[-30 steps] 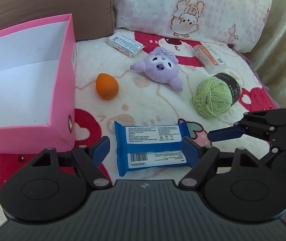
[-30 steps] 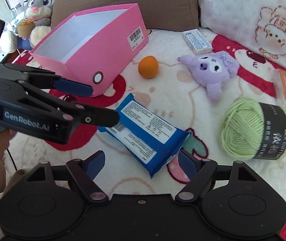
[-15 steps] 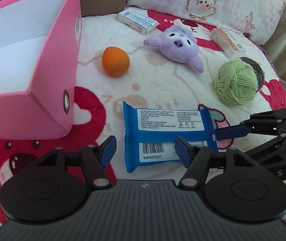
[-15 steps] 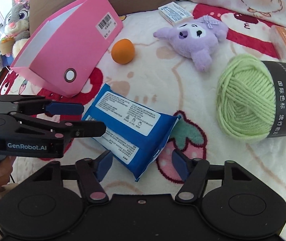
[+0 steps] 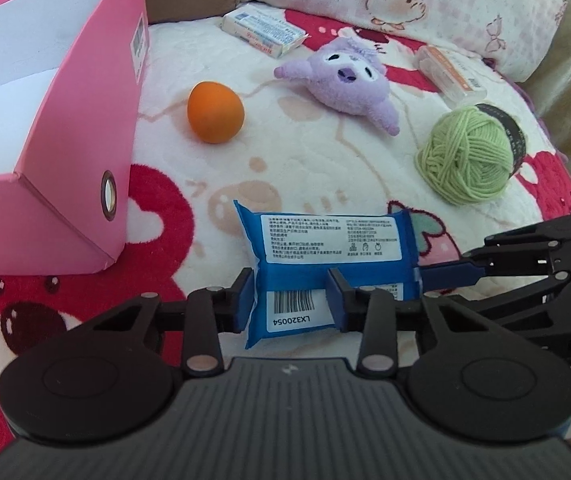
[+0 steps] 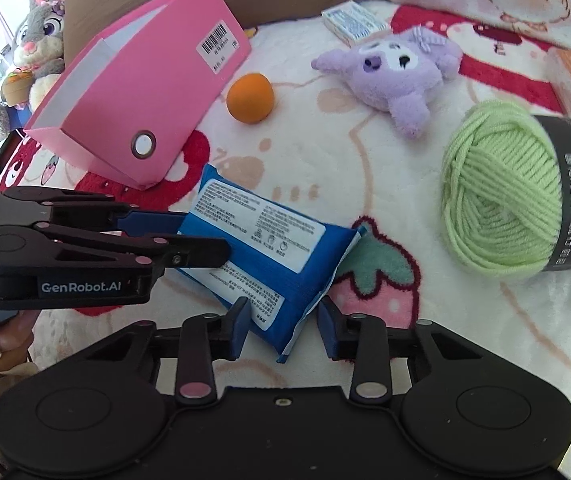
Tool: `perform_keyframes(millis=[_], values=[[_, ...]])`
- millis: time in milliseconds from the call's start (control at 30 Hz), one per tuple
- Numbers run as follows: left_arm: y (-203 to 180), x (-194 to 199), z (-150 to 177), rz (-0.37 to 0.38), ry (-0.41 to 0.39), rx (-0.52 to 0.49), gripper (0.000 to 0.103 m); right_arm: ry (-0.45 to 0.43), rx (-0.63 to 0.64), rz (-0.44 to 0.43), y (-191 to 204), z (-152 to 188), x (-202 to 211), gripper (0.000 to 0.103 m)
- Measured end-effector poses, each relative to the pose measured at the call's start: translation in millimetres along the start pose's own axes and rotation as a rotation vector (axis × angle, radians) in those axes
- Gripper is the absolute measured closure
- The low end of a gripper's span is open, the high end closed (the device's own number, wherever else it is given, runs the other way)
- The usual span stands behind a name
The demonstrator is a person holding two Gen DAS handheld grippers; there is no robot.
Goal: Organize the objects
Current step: 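Lift the blue packet with the left tool and carry it over the pink box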
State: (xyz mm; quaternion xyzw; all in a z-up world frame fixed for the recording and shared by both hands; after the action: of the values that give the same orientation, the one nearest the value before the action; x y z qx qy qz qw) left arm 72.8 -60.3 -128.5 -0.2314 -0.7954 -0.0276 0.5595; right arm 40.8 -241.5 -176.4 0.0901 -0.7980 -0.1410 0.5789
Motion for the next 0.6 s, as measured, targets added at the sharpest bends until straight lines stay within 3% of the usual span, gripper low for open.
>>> perform_keyframes(millis=[67,167,600], values=[[-0.1,-0.7,0.0,-0.013,-0.005,0.005,0.061,0.009,-0.058,-0.026,-6.5,-0.7,-0.1,0.063],[2.4,-0.6,0.0,0.001,-0.002,0.019,0.063,0.007,-0.068,-0.035,-8.6,-0.4,0.8,0.064],[4.5,13.5,10.7,0.100,0.036,0.071,0.067,-0.046,0.080,0.059,16.2,5.1,12.6,0.068]])
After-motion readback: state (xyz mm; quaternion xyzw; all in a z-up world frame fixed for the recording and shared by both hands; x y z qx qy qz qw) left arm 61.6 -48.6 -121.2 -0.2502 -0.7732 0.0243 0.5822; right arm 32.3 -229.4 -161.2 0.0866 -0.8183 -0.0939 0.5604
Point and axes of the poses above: each gripper's, at about its wrist camera, not at the fingertips, and x roughly against the way its jaws point, y to its left, z to its underside, the point moved 2 cm from there along -x, roughly the way its jaws point, and after that the axes turned 10 degrees about y, right-handed, at the moved point
